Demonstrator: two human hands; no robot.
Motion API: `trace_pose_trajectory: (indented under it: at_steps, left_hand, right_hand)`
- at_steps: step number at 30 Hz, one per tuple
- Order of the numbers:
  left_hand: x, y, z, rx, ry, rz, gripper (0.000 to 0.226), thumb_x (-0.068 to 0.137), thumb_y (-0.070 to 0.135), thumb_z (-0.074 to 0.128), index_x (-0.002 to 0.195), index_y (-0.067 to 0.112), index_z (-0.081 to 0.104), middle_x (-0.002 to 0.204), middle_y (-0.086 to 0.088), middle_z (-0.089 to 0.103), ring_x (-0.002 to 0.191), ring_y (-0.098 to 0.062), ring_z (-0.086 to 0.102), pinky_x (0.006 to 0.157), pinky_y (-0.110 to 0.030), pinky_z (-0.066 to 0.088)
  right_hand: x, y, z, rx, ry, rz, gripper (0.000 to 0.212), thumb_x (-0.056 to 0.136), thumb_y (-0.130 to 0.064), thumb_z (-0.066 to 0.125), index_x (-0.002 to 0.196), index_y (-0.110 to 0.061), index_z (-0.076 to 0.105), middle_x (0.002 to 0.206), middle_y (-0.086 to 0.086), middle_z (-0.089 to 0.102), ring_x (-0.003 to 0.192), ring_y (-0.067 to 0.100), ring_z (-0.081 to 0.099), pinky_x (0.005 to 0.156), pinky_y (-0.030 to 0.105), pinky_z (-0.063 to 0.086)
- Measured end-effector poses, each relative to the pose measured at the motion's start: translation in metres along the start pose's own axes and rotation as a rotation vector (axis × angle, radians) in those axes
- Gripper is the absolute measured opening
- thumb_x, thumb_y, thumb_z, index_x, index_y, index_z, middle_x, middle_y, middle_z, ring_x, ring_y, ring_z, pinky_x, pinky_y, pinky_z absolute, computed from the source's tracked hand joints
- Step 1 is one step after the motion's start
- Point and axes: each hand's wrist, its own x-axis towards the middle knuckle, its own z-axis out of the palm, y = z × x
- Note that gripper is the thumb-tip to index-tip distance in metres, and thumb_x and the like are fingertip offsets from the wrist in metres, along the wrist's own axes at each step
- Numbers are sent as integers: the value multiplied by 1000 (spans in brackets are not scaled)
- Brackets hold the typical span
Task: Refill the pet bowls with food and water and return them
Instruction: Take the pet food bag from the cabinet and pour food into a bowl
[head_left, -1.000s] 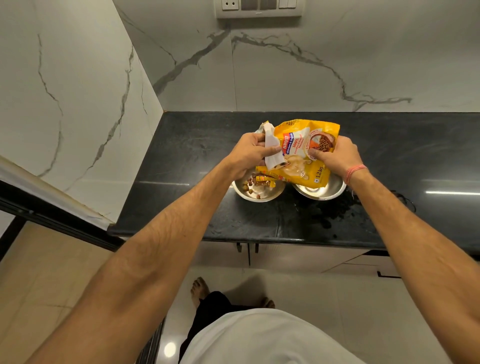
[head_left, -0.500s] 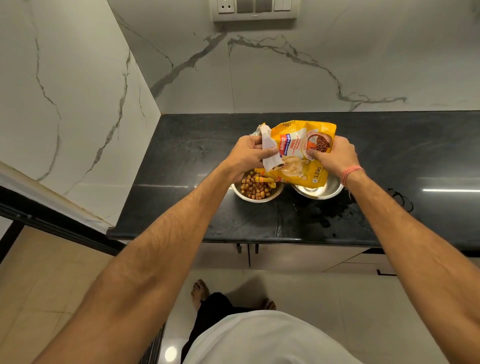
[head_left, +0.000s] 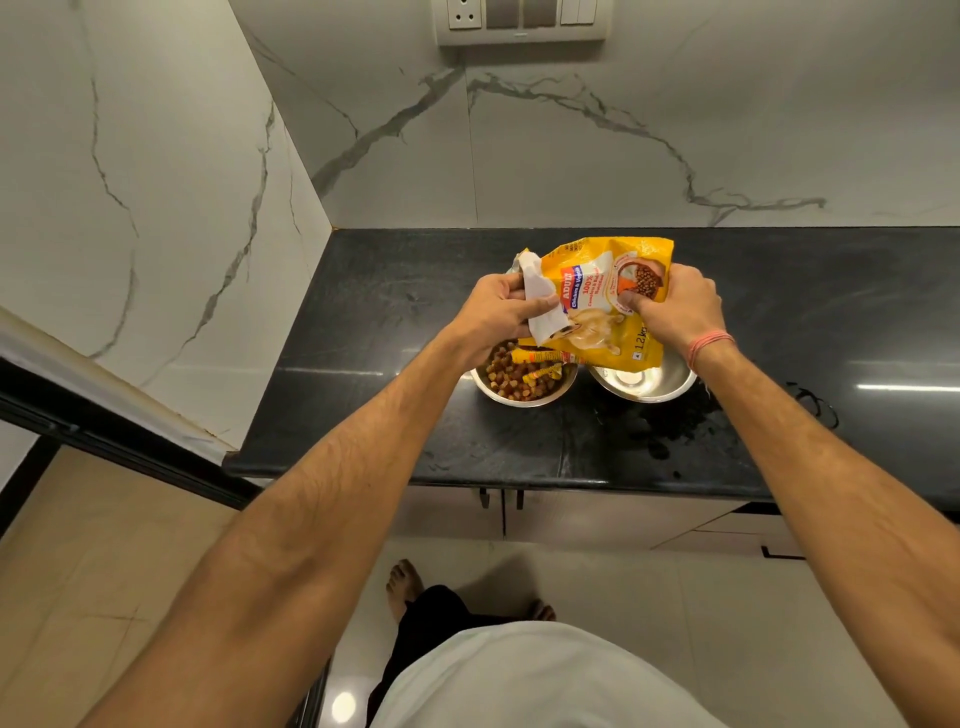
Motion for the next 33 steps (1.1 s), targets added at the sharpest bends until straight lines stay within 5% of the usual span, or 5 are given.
trace_pose_trajectory:
  at_steps: [7, 18, 24, 33]
  left_hand:
    - [-1, 6, 1, 28, -18, 7, 48, 100, 14, 76, 146, 7, 64, 123, -3, 79, 107, -15, 79, 83, -34, 69]
    - [6, 21, 8, 66, -51, 0, 49, 101, 12, 75, 147, 4, 62, 133, -11, 75, 118, -24, 76, 86, -35, 68]
    - [8, 24, 8, 69, -50, 12, 48, 101, 12, 74, 147, 4, 62, 136, -13, 74, 122, -26, 74, 100, -46, 65]
    - [8, 27, -5, 27, -4, 15, 46, 101, 12, 75, 145, 5, 64, 129, -9, 76, 115, -23, 77, 94, -43, 67]
  right_hand:
    - [0, 1, 1, 6, 3, 19, 53, 93, -39, 83, 137, -13, 69, 132, 9, 74, 122, 32, 70, 106, 55, 56]
    - [3, 5, -10, 26, 33, 28, 49, 93, -37, 83, 135, -14, 71, 131, 9, 75, 122, 31, 70, 107, 56, 55]
    - [6, 1, -14, 22, 54, 6, 45, 94, -38, 83, 131, -15, 72, 128, 9, 76, 119, 29, 71, 105, 52, 57]
    - [13, -14, -6, 9, 47, -27, 47, 92, -40, 84, 130, -16, 72, 127, 7, 76, 118, 29, 72, 105, 53, 57]
